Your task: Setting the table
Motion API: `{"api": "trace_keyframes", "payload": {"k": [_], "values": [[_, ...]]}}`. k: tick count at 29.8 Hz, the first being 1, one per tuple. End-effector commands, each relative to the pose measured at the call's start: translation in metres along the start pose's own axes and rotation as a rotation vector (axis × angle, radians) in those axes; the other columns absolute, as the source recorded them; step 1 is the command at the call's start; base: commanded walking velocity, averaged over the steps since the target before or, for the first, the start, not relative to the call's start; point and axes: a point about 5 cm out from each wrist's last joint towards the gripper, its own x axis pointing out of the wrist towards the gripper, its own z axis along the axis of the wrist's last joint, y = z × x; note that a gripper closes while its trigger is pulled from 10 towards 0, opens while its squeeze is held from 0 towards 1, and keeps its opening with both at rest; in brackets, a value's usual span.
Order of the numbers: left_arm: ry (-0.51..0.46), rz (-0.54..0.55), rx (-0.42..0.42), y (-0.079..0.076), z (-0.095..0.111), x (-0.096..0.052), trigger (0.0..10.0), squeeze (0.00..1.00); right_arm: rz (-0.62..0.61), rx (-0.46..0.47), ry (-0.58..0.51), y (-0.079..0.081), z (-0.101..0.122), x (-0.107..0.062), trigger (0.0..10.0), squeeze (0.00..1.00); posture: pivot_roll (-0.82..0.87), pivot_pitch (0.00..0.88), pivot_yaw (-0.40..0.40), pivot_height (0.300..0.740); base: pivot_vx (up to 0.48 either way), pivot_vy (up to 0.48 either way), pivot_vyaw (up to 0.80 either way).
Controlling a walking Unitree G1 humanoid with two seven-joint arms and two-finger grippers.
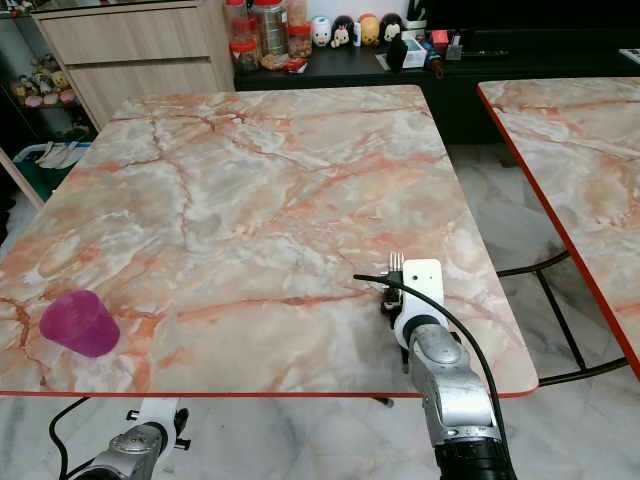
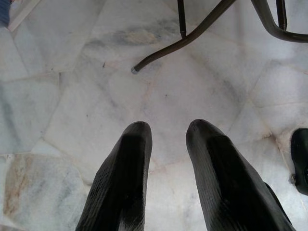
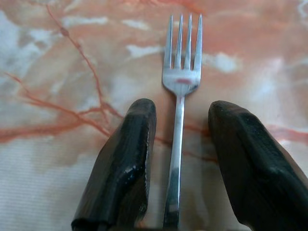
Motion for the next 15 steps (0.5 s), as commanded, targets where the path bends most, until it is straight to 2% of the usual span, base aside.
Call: {"api": "trace_keyframes", "payload": {"k": [1,4,5,6,7,15], "values": [[0.011,-0.011,0.006,-0.001,0.000,0.000,10.0,0.00,-0.013,0.007,0.052,-0.001,-0.011,0.001,10.0,0.00,-0.09,0.082,0.052,0.740,0.000,0.000,0.00],[0.011,-0.010,0.005,-0.001,0.000,0.000,10.0,0.00,-0.015,0.014,0.079,-0.003,-0.018,0.002,10.0,0.00,-0.09,0.084,0.050,0.740,0.000,0.000,0.00],[0.011,-0.010,0.005,-0.001,0.000,0.000,10.0,0.00,-0.013,0.018,0.081,-0.003,-0.019,0.002,6.3,0.00,-0.09,0.084,0.050,0.740,0.000,0.000,0.00],[0.011,-0.010,0.005,-0.001,0.000,0.000,10.0,0.00,-0.012,0.019,0.081,-0.003,-0.020,0.002,6.3,0.00,-0.09,0.084,0.050,0.740,0.000,0.000,0.00],[0.011,-0.011,0.005,-0.001,0.000,0.000,10.0,0.00,-0.018,0.026,0.085,-0.004,-0.022,0.002,0.0,0.00,-0.09,0.084,0.050,0.740,0.000,0.000,0.00],[0.014,-0.012,0.008,-0.001,0.000,0.000,10.0,0.00,-0.013,0.030,0.092,-0.003,-0.024,0.004,0.0,0.00,-0.08,0.085,0.052,0.740,0.000,0.000,0.00]]}}
